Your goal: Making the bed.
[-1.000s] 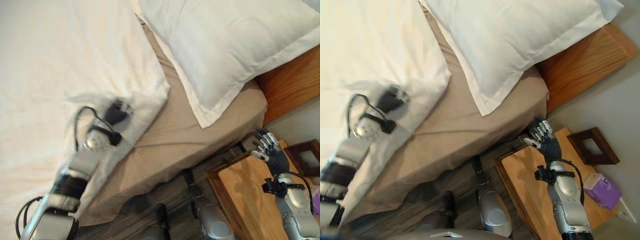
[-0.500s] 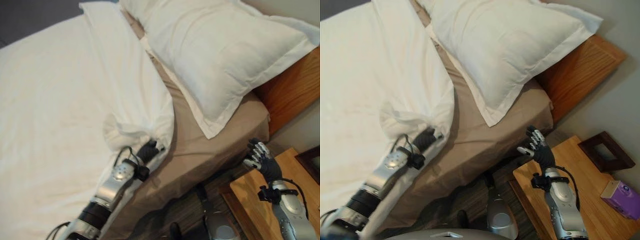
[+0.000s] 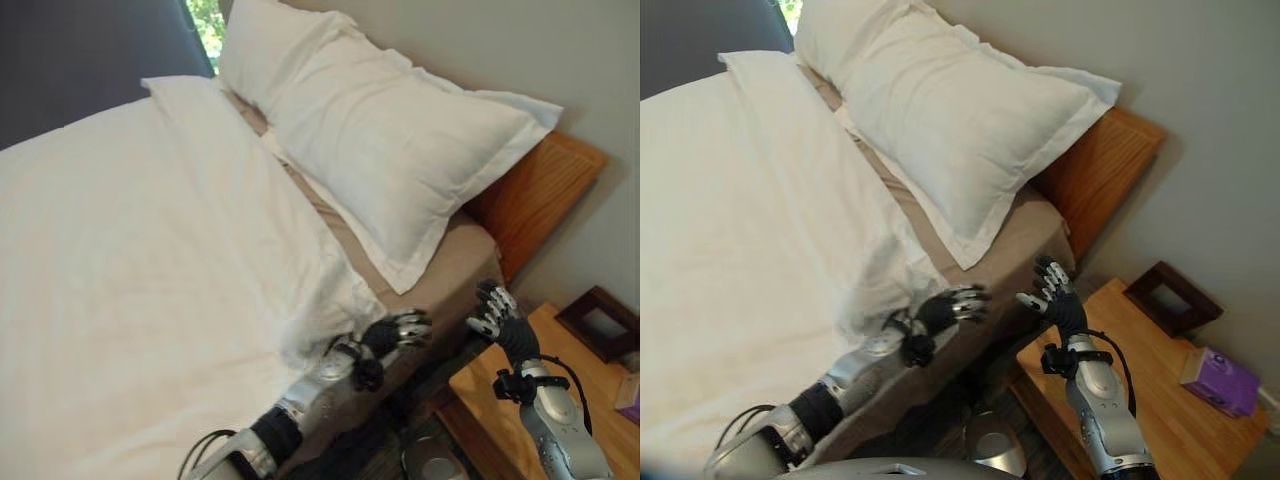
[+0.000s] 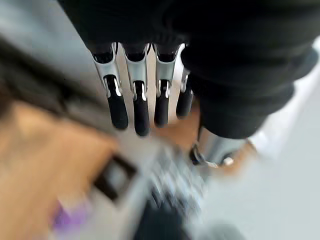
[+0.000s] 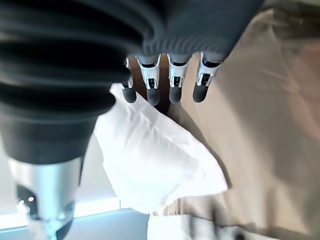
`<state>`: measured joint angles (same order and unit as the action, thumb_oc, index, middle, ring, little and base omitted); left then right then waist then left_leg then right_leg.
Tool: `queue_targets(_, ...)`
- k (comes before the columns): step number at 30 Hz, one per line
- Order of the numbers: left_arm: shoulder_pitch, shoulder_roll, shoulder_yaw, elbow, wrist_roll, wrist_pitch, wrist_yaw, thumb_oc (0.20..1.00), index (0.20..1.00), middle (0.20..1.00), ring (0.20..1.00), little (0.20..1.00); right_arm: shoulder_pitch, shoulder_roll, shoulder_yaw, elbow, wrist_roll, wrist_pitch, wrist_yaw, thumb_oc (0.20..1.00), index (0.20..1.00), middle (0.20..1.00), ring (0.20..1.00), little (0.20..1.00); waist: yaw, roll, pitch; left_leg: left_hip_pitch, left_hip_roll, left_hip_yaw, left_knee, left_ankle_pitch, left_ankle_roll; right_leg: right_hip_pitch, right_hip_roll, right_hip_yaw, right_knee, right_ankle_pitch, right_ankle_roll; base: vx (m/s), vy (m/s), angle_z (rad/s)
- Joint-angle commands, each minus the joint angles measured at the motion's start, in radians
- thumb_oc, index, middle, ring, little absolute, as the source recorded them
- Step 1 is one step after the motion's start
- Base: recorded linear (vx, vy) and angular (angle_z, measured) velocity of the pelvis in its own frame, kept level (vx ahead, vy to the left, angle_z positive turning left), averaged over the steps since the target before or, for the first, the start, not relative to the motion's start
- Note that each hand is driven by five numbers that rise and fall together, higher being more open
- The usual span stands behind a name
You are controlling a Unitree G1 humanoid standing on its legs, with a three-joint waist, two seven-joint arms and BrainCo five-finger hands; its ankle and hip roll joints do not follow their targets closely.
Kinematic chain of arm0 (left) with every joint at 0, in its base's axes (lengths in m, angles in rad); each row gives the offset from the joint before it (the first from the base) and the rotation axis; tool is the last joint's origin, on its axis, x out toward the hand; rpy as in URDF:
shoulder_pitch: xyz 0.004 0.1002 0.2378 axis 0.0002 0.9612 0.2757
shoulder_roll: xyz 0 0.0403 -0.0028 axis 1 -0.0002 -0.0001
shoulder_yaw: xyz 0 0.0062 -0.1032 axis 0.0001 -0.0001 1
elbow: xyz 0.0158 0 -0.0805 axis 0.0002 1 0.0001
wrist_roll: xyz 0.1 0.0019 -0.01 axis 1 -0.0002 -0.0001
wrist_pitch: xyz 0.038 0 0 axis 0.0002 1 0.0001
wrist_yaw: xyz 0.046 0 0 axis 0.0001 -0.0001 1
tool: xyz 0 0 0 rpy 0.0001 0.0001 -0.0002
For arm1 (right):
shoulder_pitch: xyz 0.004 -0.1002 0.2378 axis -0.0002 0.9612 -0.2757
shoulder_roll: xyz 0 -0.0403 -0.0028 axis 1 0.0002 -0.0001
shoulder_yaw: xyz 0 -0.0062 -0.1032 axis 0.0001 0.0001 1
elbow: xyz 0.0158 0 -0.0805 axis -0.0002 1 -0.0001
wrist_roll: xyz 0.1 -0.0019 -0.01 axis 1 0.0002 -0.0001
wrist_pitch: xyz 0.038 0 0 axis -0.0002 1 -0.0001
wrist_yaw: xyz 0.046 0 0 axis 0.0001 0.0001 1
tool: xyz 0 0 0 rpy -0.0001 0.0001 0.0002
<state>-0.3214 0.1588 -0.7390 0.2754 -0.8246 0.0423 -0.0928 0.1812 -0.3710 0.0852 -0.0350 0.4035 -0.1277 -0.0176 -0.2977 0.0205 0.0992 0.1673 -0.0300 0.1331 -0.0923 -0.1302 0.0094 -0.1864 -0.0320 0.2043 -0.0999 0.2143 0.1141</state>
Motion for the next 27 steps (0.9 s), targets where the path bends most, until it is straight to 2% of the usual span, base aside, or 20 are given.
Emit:
queue_targets(1,-0.092,-0.017,0.058,-0.071,-0.113,-0.071,-0.015,1.0,1.0,1.0,1.0,1.0,0.005,-0.02,-0.058,-0.07,0.028,-0.055,-0.012,1.0,1.0,1.0,1.0,1.0,0.007,0.041,-0.002,-0.088,0.026,-0.042,0.005,0.133,-0.03,0.158,0.021,0.005,0.098,-0.165,0.0,0.02,-0.016,-0.08)
queue_targets(4,-0.129,-0.003,0.086,-0.142,-0.15,-0.092,0.002,1.0,1.0,1.0,1.0,1.0,0.004,-0.018,-0.07,-0.069,0.022,-0.057,-0.01,1.0,1.0,1.0,1.0,1.0,0.011,0.038,-0.009,-0.086,0.024,-0.048,0.005,0.134,-0.03,0.166,0.019,0.0,0.094,-0.164,0.001,0.02,-0.022,-0.04)
queue_targets(5,-0.151,0.018,0.106,-0.217,-0.178,-0.108,0.016,1.0,1.0,1.0,1.0,1.0,0.003,-0.015,-0.084,-0.068,0.016,-0.061,-0.013,1.0,1.0,1.0,1.0,1.0,0.019,0.036,-0.012,-0.084,0.023,-0.055,0.005,0.135,-0.03,0.17,0.018,-0.008,0.095,-0.165,0.0,0.01,-0.021,0.07)
queue_targets(8,-0.159,0.05,0.14,-0.319,-0.237,-0.113,0.007,1.0,1.0,1.0,1.0,1.0,0.001,-0.015,-0.114,-0.064,-0.009,-0.065,-0.024,1.0,1.0,1.0,1.0,1.0,0.034,0.031,-0.018,-0.083,0.021,-0.065,0.005,0.136,-0.03,0.181,0.015,-0.015,0.089,-0.166,0.0,0.01,-0.01,0.05)
queue_targets(12,-0.114,0.124,0.274,-0.481,-0.314,-0.153,-0.012,1.0,1.0,1.0,1.0,1.0,0.003,-0.005,-0.165,-0.055,-0.019,-0.07,-0.03,1.0,1.0,1.0,1.0,1.0,0.067,0.02,-0.026,-0.081,0.019,-0.081,0.005,0.138,-0.03,0.196,0.01,-0.032,0.08,-0.168,0.0,0.01,-0.001,0.03)
queue_targets(13,-0.113,0.125,0.274,-0.483,-0.315,-0.152,-0.012,1.0,1.0,1.0,1.0,1.0,0.003,-0.005,-0.164,-0.054,-0.018,-0.071,-0.029,1.0,1.0,1.0,1.0,1.0,0.066,0.02,-0.026,-0.081,0.018,-0.081,0.005,0.138,-0.03,0.196,0.01,-0.032,0.079,-0.169,0.0,0.01,-0.009,0.22)
queue_targets(14,-0.06,0.148,0.39,-0.532,-0.343,-0.194,-0.008,1.0,1.0,1.0,1.0,1.0,0.006,0.001,-0.185,-0.054,-0.027,-0.073,-0.025,1.0,1.0,1.0,1.0,1.0,0.085,0.011,-0.027,-0.082,0.018,-0.09,0.005,0.138,-0.031,0.201,0.009,-0.04,0.077,-0.171,-0.002,0.01,-0.012,0.2)
queue_targets(15,-0.008,0.159,0.46,-0.573,-0.337,-0.216,-0.004,1.0,1.0,1.0,1.0,1.0,0.009,0.006,-0.194,-0.054,-0.034,-0.074,-0.022,1.0,1.0,1.0,1.0,1.0,0.096,0.004,-0.029,-0.084,0.018,-0.096,0.005,0.138,-0.033,0.206,0.008,-0.048,0.073,-0.173,-0.004,0.02,-0.008,0.19)
queue_targets(17,0.018,0.167,0.5,-0.591,-0.334,-0.23,-0.003,1.0,1.0,1.0,1.0,1.0,0.007,0.009,-0.202,-0.053,-0.036,-0.074,-0.02,1.0,1.0,1.0,1.0,1.0,0.102,0.001,-0.03,-0.084,0.017,-0.1,0.005,0.139,-0.033,0.209,0.007,-0.053,0.071,-0.174,-0.005,0.01,0.0,0.06)
queue_targets(19,0.097,0.185,0.648,-0.624,-0.316,-0.272,0.002,1.0,1.0,1.0,1.0,1.0,0.002,0.016,-0.225,-0.047,-0.023,-0.077,-0.006,1.0,1.0,1.0,1.0,1.0,0.128,-0.009,-0.031,-0.087,0.018,-0.112,0.005,0.139,-0.034,0.215,0.005,-0.068,0.066,-0.178,-0.008,0.01,0.009,0.18)
queue_targets(20,0.099,0.185,0.649,-0.626,-0.315,-0.272,0.002,1.0,1.0,1.0,1.0,1.0,0.002,0.015,-0.224,-0.047,-0.023,-0.077,-0.005,1.0,1.0,1.0,1.0,1.0,0.126,-0.009,-0.031,-0.086,0.017,-0.113,0.005,0.139,-0.034,0.216,0.005,-0.068,0.066,-0.178,-0.008,0.02,0.013,0.2)
queue_targets(21,0.145,0.178,0.699,-0.632,-0.29,-0.289,0.01,1.0,1.0,1.0,1.0,1.0,-0.002,0.024,-0.224,-0.048,0.004,-0.08,0.007,1.0,1.0,1.0,1.0,1.0,0.141,-0.014,-0.031,-0.087,0.017,-0.12,0.005,0.139,-0.033,0.219,0.004,-0.077,0.064,-0.181,-0.011,0.01,0.004,0.17)
queue_targets(22,0.148,0.178,0.7,-0.635,-0.289,-0.289,0.011,1.0,1.0,1.0,1.0,1.0,-0.002,0.023,-0.223,-0.047,0.005,-0.08,0.008,1.0,1.0,1.0,1.0,1.0,0.139,-0.014,-0.032,-0.087,0.017,-0.121,0.005,0.139,-0.033,0.22,0.004,-0.078,0.064,-0.181,-0.011,0.0,0.013,0.16)
queue_targets(23,0.212,0.168,0.765,-0.622,-0.263,-0.302,0.016,1.0,1.0,1.0,1.0,1.0,-0.009,0.036,-0.23,-0.05,0.057,-0.083,0.028,1.0,1.0,1.0,1.0,1.0,0.159,-0.022,-0.028,-0.09,0.018,-0.128,0.005,0.14,-0.032,0.221,0.003,-0.084,0.062,-0.181,-0.012,0.0,0.01,0.22)
queue_targets(25,0.289,0.149,0.807,-0.61,-0.223,-0.301,0.023,1.0,1.0,1.0,1.0,1.0,-0.026,0.047,-0.212,-0.055,0.155,-0.084,0.063,1.0,1.0,1.0,1.0,1.0,0.176,-0.03,-0.025,-0.093,0.017,-0.136,0.005,0.14,-0.031,0.223,0.002,-0.093,0.058,-0.182,-0.014,-0.01,0.014,0.12)
queue_targets(26,0.291,0.149,0.808,-0.612,-0.223,-0.301,0.023,1.0,1.0,1.0,1.0,1.0,-0.026,0.046,-0.211,-0.054,0.156,-0.084,0.064,1.0,1.0,1.0,1.0,1.0,0.175,-0.03,-0.025,-0.093,0.017,-0.136,0.005,0.14,-0.031,0.223,0.002,-0.093,0.058,-0.182,-0.014,-0.03,0.004,0.12)
queue_targets(27,0.365,0.143,0.837,-0.586,-0.191,-0.292,0.022,1.0,1.0,1.0,1.0,1.0,-0.052,0.057,-0.152,-0.047,0.315,-0.066,0.131,1.0,1.0,1.0,1.0,1.0,0.2,-0.044,-0.015,-0.101,0.018,-0.139,0.005,0.144,-0.029,0.219,0.002,-0.098,0.052,-0.178,-0.014,-0.05,-0.007,0.1)
